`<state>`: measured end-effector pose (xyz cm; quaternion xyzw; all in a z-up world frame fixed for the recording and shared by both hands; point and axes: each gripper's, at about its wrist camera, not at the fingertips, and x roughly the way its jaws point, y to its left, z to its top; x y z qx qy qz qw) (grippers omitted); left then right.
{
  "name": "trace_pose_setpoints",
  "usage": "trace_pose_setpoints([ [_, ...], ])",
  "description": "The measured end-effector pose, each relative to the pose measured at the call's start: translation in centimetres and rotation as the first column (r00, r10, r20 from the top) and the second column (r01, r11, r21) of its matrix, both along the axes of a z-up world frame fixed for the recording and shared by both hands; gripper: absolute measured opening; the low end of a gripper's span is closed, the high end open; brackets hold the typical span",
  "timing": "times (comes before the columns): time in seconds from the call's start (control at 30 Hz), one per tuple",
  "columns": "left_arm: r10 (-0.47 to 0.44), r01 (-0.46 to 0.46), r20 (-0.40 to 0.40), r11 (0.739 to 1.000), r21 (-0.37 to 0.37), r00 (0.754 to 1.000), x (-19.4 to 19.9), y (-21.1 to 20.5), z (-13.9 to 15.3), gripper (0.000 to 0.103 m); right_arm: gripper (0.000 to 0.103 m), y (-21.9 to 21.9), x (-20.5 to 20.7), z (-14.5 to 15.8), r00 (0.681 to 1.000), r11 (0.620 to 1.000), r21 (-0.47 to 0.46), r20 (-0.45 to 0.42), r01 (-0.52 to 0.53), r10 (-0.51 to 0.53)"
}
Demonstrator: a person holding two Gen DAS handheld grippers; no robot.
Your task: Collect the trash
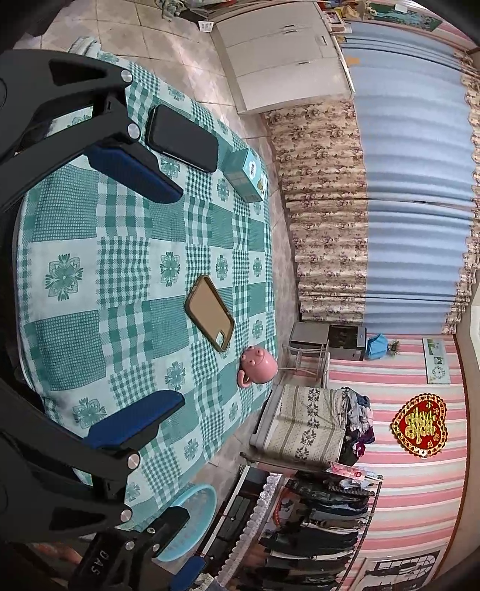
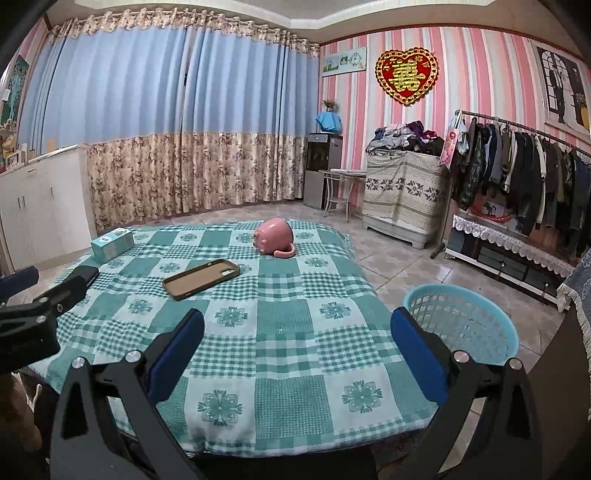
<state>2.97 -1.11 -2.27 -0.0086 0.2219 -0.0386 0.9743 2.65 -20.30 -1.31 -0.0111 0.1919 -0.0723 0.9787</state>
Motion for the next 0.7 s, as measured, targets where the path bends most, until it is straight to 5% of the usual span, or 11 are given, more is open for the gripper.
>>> trace_pose_setpoints([
  [0.7, 0.005, -0.005, 0.014, 1.0, 0.006, 1.0, 0.17, 0.4, 0.05, 0.098, 0.099, 0.14, 0.18, 0.24, 1.0, 1.0, -0.015, 0.016, 0.005, -0.005],
])
